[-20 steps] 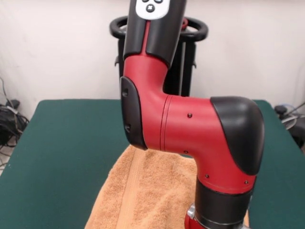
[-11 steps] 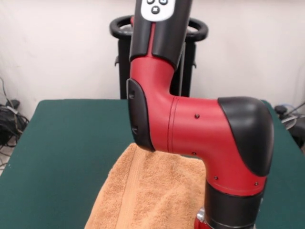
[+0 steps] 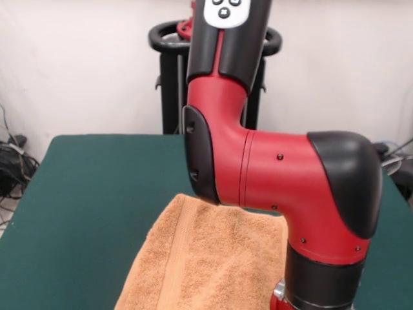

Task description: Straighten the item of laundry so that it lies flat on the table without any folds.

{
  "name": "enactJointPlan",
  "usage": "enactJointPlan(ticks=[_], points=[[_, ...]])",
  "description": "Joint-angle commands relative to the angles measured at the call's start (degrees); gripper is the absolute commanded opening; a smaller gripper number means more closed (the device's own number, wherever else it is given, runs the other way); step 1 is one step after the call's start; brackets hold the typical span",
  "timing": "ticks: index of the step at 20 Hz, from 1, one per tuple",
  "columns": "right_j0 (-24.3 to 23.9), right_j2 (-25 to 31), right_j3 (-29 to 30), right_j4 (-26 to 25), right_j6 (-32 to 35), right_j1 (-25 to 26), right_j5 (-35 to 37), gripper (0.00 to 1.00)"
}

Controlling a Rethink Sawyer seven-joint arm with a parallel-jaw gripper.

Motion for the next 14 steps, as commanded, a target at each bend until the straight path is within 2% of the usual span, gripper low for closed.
enactJointPlan(ticks=[1,5,11,14], points=[[-1.98,7.64,7.99,2.27,9.68,2.75,-3.96,1.0],[-3.84,11.37,9.84,2.59,8.07,2.61,-6.31,1.0],[-4.76,14.22,12.9,3.21,9.51,1.15,-9.07,1.0],[-3.26,11.12,12.27,3.23,11.56,1.08,-7.6,1.0]])
